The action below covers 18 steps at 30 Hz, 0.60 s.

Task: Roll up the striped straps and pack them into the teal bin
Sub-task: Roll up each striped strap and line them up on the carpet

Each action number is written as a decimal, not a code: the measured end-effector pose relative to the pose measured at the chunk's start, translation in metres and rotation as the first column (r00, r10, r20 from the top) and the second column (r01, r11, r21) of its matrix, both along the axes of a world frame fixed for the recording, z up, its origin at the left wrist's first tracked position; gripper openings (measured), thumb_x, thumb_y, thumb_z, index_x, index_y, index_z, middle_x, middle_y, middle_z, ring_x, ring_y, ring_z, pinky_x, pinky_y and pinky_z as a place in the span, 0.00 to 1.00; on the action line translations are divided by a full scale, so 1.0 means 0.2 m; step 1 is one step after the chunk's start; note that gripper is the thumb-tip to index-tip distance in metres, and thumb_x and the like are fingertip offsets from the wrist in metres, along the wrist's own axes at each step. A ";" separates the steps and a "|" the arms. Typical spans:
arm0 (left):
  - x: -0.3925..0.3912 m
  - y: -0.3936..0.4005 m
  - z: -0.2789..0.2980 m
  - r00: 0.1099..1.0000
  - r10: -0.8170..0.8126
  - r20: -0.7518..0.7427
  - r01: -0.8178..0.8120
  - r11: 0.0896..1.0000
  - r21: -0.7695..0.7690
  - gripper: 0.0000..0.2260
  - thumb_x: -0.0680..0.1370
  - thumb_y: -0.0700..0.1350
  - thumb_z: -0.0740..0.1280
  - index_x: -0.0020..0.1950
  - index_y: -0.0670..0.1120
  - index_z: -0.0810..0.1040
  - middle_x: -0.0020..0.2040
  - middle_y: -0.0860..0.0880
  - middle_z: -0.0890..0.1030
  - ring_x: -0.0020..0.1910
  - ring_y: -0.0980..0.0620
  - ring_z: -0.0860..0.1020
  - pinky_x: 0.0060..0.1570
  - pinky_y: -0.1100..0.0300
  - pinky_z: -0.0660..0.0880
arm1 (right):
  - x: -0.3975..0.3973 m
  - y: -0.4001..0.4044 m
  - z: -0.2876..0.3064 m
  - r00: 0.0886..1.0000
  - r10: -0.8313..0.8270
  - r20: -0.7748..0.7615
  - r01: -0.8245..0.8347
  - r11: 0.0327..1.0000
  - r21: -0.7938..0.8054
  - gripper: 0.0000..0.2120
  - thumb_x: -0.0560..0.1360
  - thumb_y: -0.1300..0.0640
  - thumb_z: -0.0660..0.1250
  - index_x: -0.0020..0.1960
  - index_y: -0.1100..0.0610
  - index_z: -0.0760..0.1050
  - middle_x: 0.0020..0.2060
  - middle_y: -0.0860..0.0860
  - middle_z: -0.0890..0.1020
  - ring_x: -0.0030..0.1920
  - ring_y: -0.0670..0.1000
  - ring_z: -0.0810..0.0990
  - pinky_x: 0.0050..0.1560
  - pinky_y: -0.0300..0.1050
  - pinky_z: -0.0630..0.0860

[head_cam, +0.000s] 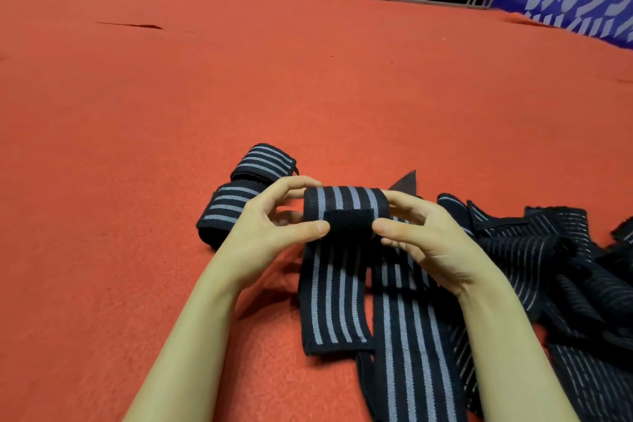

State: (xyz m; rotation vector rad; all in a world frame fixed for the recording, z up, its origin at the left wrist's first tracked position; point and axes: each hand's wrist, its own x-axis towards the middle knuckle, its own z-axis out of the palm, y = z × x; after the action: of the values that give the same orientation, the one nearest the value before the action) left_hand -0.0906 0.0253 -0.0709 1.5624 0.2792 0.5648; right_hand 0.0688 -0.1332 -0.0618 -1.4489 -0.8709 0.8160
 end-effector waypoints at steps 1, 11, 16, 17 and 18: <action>0.00 0.00 0.00 1.000 0.007 0.013 -0.007 1.000 0.012 0.22 0.64 0.39 0.77 0.55 0.51 0.78 0.50 0.54 0.81 0.45 0.54 0.81 0.39 0.66 0.76 | 0.01 0.00 -0.01 1.000 -0.001 0.011 0.001 1.000 -0.019 0.24 0.66 0.55 0.73 0.62 0.49 0.77 0.50 0.48 0.84 0.48 0.45 0.82 0.48 0.42 0.73; 0.02 0.00 -0.04 0.982 -0.005 0.191 -0.016 0.994 0.111 0.26 0.64 0.29 0.72 0.57 0.50 0.77 0.66 0.48 0.72 0.63 0.49 0.75 0.54 0.61 0.74 | -0.01 0.04 -0.01 0.988 0.017 -0.153 -0.010 0.999 0.047 0.29 0.64 0.48 0.75 0.64 0.41 0.73 0.46 0.57 0.76 0.41 0.55 0.69 0.38 0.41 0.70; 0.03 -0.02 -0.02 0.996 -0.031 0.080 0.025 0.998 0.066 0.31 0.67 0.47 0.75 0.67 0.59 0.69 0.61 0.49 0.76 0.56 0.49 0.80 0.50 0.60 0.77 | 0.00 0.03 0.00 0.988 0.021 -0.152 -0.002 0.992 0.124 0.27 0.66 0.55 0.75 0.63 0.42 0.74 0.50 0.58 0.83 0.46 0.55 0.77 0.44 0.47 0.70; 0.03 -0.02 -0.02 0.998 0.009 0.069 -0.012 0.999 0.045 0.31 0.67 0.47 0.76 0.67 0.58 0.69 0.59 0.49 0.77 0.55 0.48 0.81 0.48 0.59 0.77 | 0.00 0.04 -0.01 0.989 0.023 -0.144 -0.006 0.993 0.118 0.27 0.67 0.56 0.74 0.63 0.41 0.74 0.51 0.58 0.83 0.46 0.54 0.77 0.44 0.46 0.70; 0.03 -0.02 -0.03 0.997 0.040 0.066 -0.041 0.999 0.021 0.31 0.67 0.46 0.76 0.67 0.56 0.69 0.59 0.48 0.78 0.54 0.47 0.81 0.47 0.59 0.77 | 0.00 0.04 -0.01 0.991 0.024 -0.135 -0.010 0.995 0.104 0.27 0.67 0.56 0.74 0.64 0.41 0.73 0.51 0.59 0.83 0.46 0.53 0.77 0.43 0.46 0.70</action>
State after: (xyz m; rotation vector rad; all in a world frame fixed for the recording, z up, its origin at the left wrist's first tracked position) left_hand -0.0844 0.0207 -0.0762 1.5597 0.2554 0.6519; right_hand 0.0682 -0.1258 -0.0633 -1.2815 -0.8110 0.8604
